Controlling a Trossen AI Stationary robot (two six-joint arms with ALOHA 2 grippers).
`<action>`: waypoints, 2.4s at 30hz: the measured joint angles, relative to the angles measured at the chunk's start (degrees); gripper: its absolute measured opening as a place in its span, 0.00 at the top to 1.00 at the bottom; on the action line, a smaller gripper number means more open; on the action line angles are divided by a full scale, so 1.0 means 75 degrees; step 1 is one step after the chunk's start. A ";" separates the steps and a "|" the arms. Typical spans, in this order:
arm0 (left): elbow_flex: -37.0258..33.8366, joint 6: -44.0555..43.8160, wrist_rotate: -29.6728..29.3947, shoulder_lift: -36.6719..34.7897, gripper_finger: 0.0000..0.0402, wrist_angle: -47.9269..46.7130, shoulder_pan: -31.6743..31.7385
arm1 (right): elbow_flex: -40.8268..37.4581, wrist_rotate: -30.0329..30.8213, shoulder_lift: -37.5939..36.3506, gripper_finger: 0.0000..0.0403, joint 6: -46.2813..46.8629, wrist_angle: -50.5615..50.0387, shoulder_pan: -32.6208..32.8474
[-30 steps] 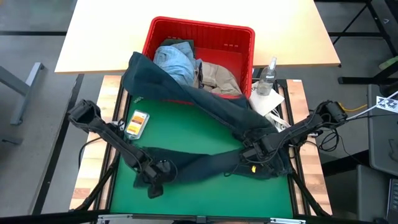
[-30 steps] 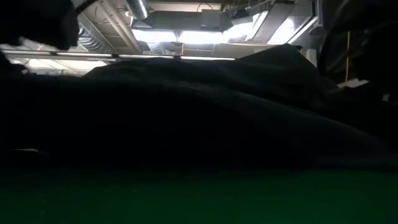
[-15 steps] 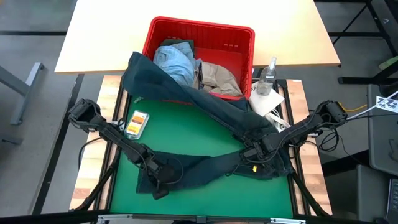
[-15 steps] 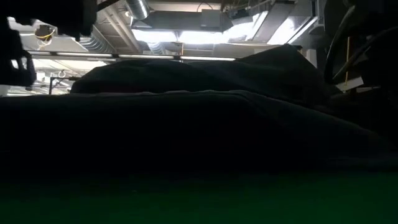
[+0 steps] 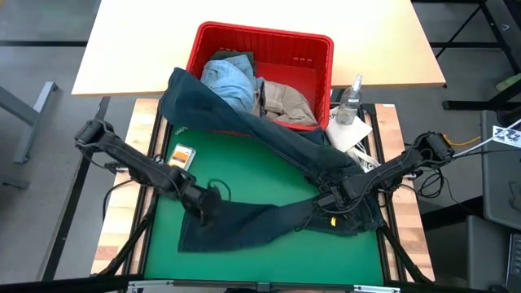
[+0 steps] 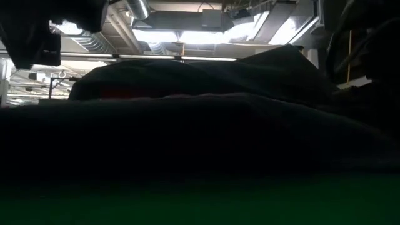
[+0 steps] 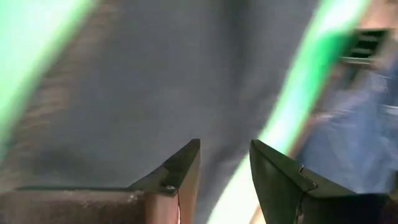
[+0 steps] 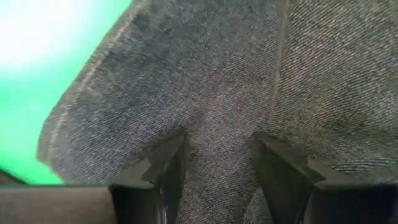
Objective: Fold laundry
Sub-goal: Fold the dark blue jeans
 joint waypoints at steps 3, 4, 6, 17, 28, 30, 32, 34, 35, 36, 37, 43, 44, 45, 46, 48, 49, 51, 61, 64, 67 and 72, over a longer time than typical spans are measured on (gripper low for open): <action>0.0000 -0.0002 -0.0358 -0.0395 0.67 -0.1429 0.0285 | 0.0275 -0.0010 0.0000 0.54 -0.0265 -0.0270 0.0000; 0.0000 -0.0027 -0.0476 -0.0485 0.67 -0.1780 0.0371 | 0.0356 -0.0007 0.0000 0.54 -0.0331 -0.0358 0.0000; 0.0000 -0.0201 -0.0631 -0.0561 0.67 -0.2354 0.0518 | 0.0502 0.0007 0.0000 0.54 -0.0357 -0.0542 0.0000; -0.1312 -0.0662 -0.0732 -0.0529 0.67 -0.1690 0.0704 | 0.0851 0.0075 -0.0006 0.54 -0.0561 -0.0908 0.0000; -0.2670 -0.0662 -0.0712 -0.0529 0.67 -0.0117 0.0812 | 0.0861 0.0082 -0.0012 0.54 -0.0591 -0.0937 0.0000; -0.2790 -0.0662 -0.0667 -0.0534 0.67 0.0130 0.0812 | 0.0861 0.0083 -0.0015 0.54 -0.0591 -0.0937 0.0000; -0.2818 -0.0659 -0.0660 -0.0543 0.67 0.0227 0.0812 | 0.0861 0.0085 -0.0015 0.54 -0.0594 -0.0937 0.0000; -0.2818 -0.0659 -0.0725 -0.0543 0.67 0.0233 0.0807 | 0.0861 0.0088 -0.0015 0.54 -0.0594 -0.0934 -0.0003; -0.2818 -0.0659 -0.0737 -0.0541 0.67 0.0234 0.0806 | 0.0861 0.0088 -0.0015 0.54 -0.0597 -0.0932 -0.0003; -0.2818 -0.0660 -0.0752 -0.0541 0.67 0.0240 0.0806 | 0.0861 0.0088 -0.0015 0.54 -0.0605 -0.0931 -0.0004; -0.2818 -0.0659 -0.0776 -0.0541 0.67 0.0251 0.0806 | 0.0861 0.0089 -0.0015 0.54 -0.0632 -0.0931 -0.0006; -0.2818 -0.0601 -0.0865 -0.0538 0.64 0.0316 0.0806 | 0.0864 0.0092 -0.0017 0.54 -0.0753 -0.0928 -0.0006; -0.2819 -0.0553 -0.0960 -0.0538 0.62 0.0369 0.0806 | 0.0864 0.0091 -0.0017 0.54 -0.0755 -0.0925 -0.0006; -0.2821 -0.0483 -0.1108 -0.0538 0.60 0.0433 0.0806 | 0.0864 0.0091 -0.0017 0.54 -0.0755 -0.0925 -0.0006; -0.2822 -0.0399 -0.1282 -0.0535 0.58 0.0508 0.0807 | 0.0867 0.0091 -0.0017 0.54 -0.0755 -0.0928 -0.0006; -0.2824 -0.0228 -0.1557 -0.0529 0.54 0.0632 0.0809 | 0.0867 0.0091 -0.0017 0.54 -0.0752 -0.0928 -0.0006; -0.2829 -0.0139 -0.1609 -0.0529 0.51 0.0676 0.0809 | 0.0867 0.0092 -0.0017 0.54 -0.0752 -0.0925 -0.0006; -0.2830 0.0026 -0.1598 -0.0529 0.47 0.0751 0.0809 | 0.0869 0.0091 -0.0017 0.54 -0.0752 -0.0928 -0.0006; -0.2844 0.0355 -0.1241 -0.0523 0.46 0.1924 0.0827 | 0.0870 0.0091 -0.0017 0.54 -0.0749 -0.0922 -0.0006; -0.2844 0.0510 -0.1136 -0.0523 0.48 0.2192 0.0918 | 0.0870 0.0091 -0.0017 0.54 -0.0746 -0.0922 -0.0006; -0.2844 0.0516 -0.0778 -0.0523 0.48 0.2129 0.1047 | 0.0870 0.0091 -0.0017 0.54 -0.0743 -0.0919 -0.0006; -0.2844 0.0410 0.0858 -0.0526 0.48 0.1371 0.1389 | 0.0870 0.0091 -0.0017 0.54 -0.0743 -0.0921 -0.0006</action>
